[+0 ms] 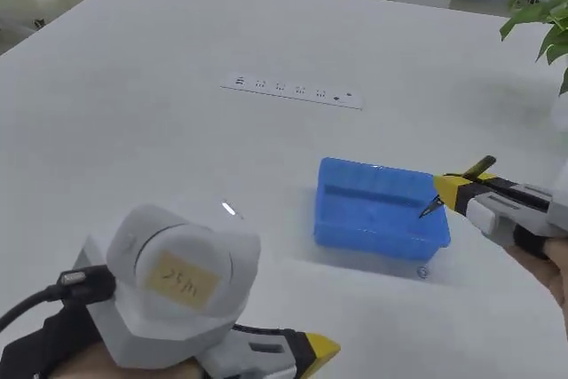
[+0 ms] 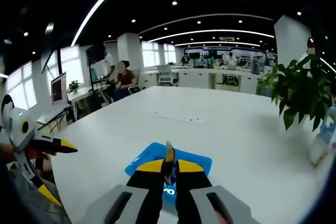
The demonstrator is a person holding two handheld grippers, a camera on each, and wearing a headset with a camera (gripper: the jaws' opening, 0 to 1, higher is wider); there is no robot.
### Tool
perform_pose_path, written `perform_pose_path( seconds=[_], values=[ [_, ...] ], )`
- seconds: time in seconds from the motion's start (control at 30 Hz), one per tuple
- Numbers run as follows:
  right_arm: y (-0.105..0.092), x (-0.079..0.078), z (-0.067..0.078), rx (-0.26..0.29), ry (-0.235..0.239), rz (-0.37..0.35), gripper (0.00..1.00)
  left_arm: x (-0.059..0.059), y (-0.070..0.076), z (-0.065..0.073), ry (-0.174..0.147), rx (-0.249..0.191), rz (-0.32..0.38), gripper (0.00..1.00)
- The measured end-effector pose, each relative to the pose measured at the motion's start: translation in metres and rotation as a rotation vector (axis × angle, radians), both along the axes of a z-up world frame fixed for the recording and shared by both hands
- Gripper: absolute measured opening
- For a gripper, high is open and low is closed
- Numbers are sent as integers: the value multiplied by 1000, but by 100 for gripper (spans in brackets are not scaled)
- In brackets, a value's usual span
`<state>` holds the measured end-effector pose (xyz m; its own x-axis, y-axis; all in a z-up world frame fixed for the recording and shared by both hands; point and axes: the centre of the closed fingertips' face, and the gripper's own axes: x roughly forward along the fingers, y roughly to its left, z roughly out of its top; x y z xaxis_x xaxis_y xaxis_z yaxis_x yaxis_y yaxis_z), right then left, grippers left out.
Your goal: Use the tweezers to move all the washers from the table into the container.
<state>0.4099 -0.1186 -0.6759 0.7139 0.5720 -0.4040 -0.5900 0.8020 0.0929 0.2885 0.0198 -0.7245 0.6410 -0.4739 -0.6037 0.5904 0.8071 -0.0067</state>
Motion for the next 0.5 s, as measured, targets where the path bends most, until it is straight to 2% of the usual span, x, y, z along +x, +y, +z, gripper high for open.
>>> perform_pose_path(
  seconds=[0.1, 0.2, 0.37, 0.5],
  values=[
    [-7, -5, 0, 9, 6, -12, 4, -1, -1, -1, 2, -1, -2, 96],
    [-12, -11, -10, 1, 30, -13, 4, -2, -2, -2, 6, 7, -6, 96],
    [-18, -21, -37, -33, 71, -7, 4, -3, -2, -3, 9, 15, -12, 96],
    [-19, -23, -54, -46, 96, -3, 4, -3, -1, -4, 11, 21, -11, 95]
  ],
)
